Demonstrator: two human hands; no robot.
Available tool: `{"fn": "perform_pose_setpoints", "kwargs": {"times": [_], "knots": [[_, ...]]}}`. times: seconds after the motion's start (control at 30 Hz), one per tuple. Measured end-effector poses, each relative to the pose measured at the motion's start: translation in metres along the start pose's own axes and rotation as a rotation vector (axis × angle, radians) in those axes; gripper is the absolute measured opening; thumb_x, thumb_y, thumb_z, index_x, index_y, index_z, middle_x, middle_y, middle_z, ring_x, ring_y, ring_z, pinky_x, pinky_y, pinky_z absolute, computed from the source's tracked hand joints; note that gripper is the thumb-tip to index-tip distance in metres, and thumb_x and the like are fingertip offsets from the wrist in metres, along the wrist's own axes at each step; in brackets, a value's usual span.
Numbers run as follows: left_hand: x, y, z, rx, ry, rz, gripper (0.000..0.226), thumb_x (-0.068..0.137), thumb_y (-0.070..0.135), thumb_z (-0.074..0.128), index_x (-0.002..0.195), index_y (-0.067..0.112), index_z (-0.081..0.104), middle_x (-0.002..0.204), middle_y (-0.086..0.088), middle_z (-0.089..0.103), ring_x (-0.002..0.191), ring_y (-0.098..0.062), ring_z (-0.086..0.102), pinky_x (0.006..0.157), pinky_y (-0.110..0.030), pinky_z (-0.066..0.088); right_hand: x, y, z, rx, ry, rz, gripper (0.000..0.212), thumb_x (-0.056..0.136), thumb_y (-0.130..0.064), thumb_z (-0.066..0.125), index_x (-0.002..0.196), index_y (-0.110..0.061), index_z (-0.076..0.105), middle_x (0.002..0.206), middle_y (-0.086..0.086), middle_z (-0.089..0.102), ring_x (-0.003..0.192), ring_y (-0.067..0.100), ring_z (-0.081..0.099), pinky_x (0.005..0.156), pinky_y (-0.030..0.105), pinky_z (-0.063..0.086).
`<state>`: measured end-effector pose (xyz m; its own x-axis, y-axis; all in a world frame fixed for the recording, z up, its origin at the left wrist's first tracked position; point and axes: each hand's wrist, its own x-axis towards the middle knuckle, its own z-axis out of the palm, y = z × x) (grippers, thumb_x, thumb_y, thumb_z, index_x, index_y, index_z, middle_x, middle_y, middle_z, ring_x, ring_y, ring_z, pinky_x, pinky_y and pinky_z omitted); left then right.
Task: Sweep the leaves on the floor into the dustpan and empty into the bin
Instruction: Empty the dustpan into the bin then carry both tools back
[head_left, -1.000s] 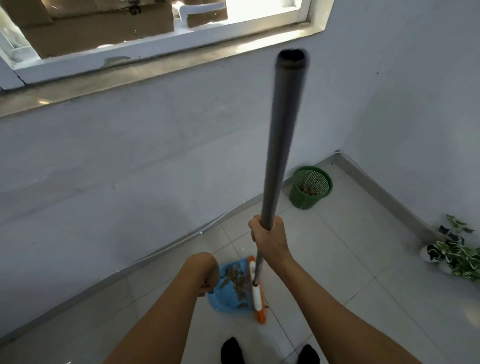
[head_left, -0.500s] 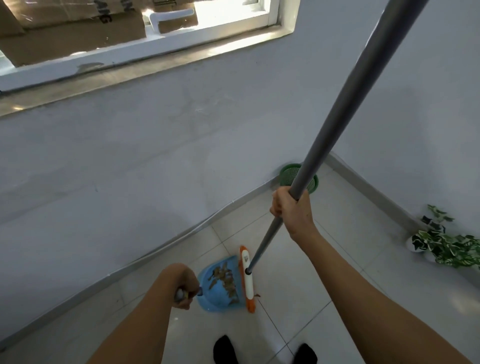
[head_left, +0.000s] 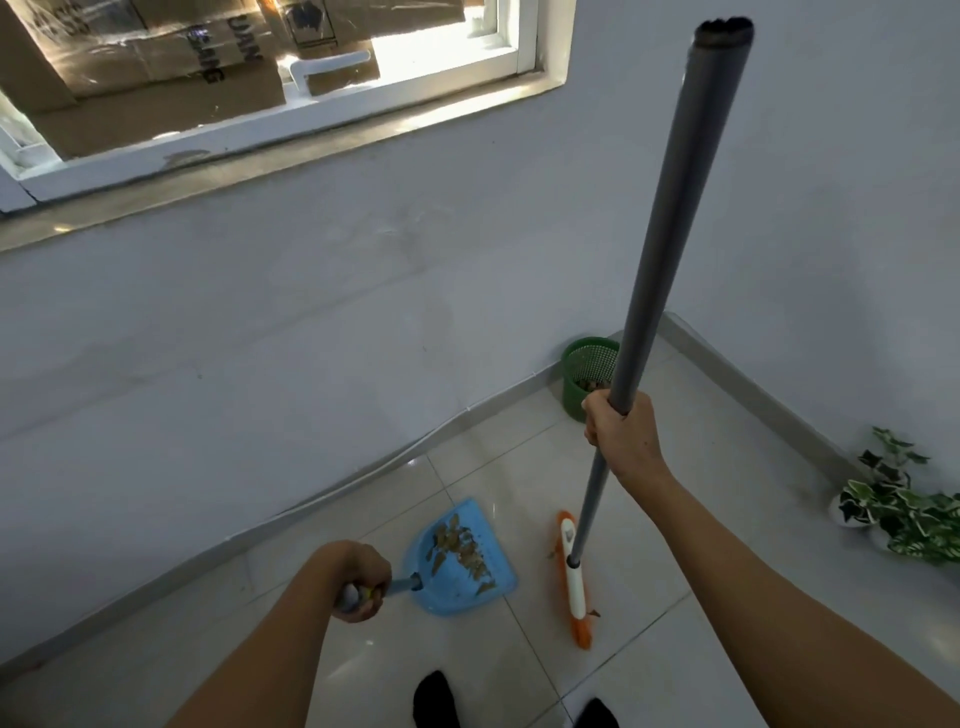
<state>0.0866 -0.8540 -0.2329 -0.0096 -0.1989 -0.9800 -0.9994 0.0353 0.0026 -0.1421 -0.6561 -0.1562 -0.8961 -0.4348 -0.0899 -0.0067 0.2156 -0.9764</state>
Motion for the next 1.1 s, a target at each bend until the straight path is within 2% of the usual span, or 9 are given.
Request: {"fn": "perform_pose_setpoints", "kwargs": {"times": [0.13, 0.27, 0.47, 0.6, 0.77, 0.97, 1.1], "knots": [[-0.02, 0.024, 0.023, -0.039, 0.055, 0.052, 0.017, 0.091, 0.004, 0.037, 0.077, 0.003, 0.047, 0.047, -0.003, 0.039, 0.027, -0.009, 0.037, 0.031, -0.013, 0.034, 0.005, 0.008, -0.037, 0.019, 0.034, 0.013, 0.025, 0.084, -0.002, 0.049, 0.06, -0.008, 0.044, 0.05, 0.006, 0.036, 0.046, 0.015, 0.036, 0.048, 0.028, 0.033], [-0.04, 0.05, 0.045, -0.093, 0.086, 0.111, 0.021, 0.092, 0.004, 0.037, 0.073, 0.004, 0.046, 0.038, -0.002, 0.04, 0.026, -0.009, 0.036, 0.031, -0.012, 0.032, 0.012, 0.014, -0.071, 0.023, 0.048, -0.01, 0.026, 0.082, -0.004, 0.049, 0.058, -0.008, 0.043, 0.051, 0.008, 0.034, 0.046, 0.017, 0.034, 0.048, 0.029, 0.03], [-0.053, 0.079, 0.081, -0.191, 0.153, 0.199, 0.019, 0.092, 0.003, 0.038, 0.076, 0.002, 0.047, 0.05, -0.005, 0.042, 0.027, -0.01, 0.036, 0.032, -0.013, 0.033, 0.024, 0.018, -0.104, 0.024, 0.034, -0.043, 0.025, 0.081, -0.006, 0.049, 0.058, -0.01, 0.04, 0.054, 0.008, 0.032, 0.049, 0.019, 0.03, 0.049, 0.031, 0.026], [-0.058, 0.093, 0.11, -0.203, 0.201, 0.261, 0.022, 0.093, 0.004, 0.035, 0.073, 0.004, 0.046, 0.045, -0.005, 0.041, 0.029, -0.009, 0.032, 0.034, -0.015, 0.032, 0.029, 0.021, -0.121, 0.019, 0.013, -0.058, 0.021, 0.08, -0.005, 0.05, 0.061, -0.009, 0.043, 0.054, 0.008, 0.032, 0.051, 0.02, 0.03, 0.049, 0.03, 0.027], [-0.069, 0.108, 0.139, -0.286, 0.226, 0.304, 0.022, 0.092, 0.003, 0.034, 0.072, 0.005, 0.044, 0.046, -0.005, 0.041, 0.027, -0.01, 0.031, 0.033, -0.013, 0.03, 0.035, 0.021, -0.145, 0.034, -0.046, -0.093, 0.022, 0.083, -0.002, 0.047, 0.063, -0.009, 0.043, 0.051, 0.005, 0.03, 0.041, 0.01, 0.03, 0.042, 0.024, 0.027], [-0.092, 0.127, 0.179, -0.448, 0.242, 0.385, 0.017, 0.093, 0.0, 0.036, 0.08, 0.0, 0.048, 0.055, -0.008, 0.042, 0.025, -0.009, 0.035, 0.032, -0.012, 0.036, 0.034, 0.028, -0.189, -0.027, -0.054, -0.128, 0.022, 0.077, -0.018, 0.05, 0.058, -0.016, 0.038, 0.052, 0.004, 0.032, 0.045, 0.013, 0.034, 0.047, 0.03, 0.03], [-0.111, 0.137, 0.212, -0.449, 0.265, 0.416, 0.019, 0.093, 0.0, 0.034, 0.078, 0.001, 0.046, 0.057, -0.009, 0.045, 0.023, -0.008, 0.037, 0.029, -0.009, 0.029, 0.021, 0.022, -0.22, -0.002, -0.077, -0.196, 0.026, 0.079, -0.012, 0.048, 0.056, -0.016, 0.036, 0.051, 0.005, 0.032, 0.043, 0.012, 0.032, 0.046, 0.027, 0.029]]}}
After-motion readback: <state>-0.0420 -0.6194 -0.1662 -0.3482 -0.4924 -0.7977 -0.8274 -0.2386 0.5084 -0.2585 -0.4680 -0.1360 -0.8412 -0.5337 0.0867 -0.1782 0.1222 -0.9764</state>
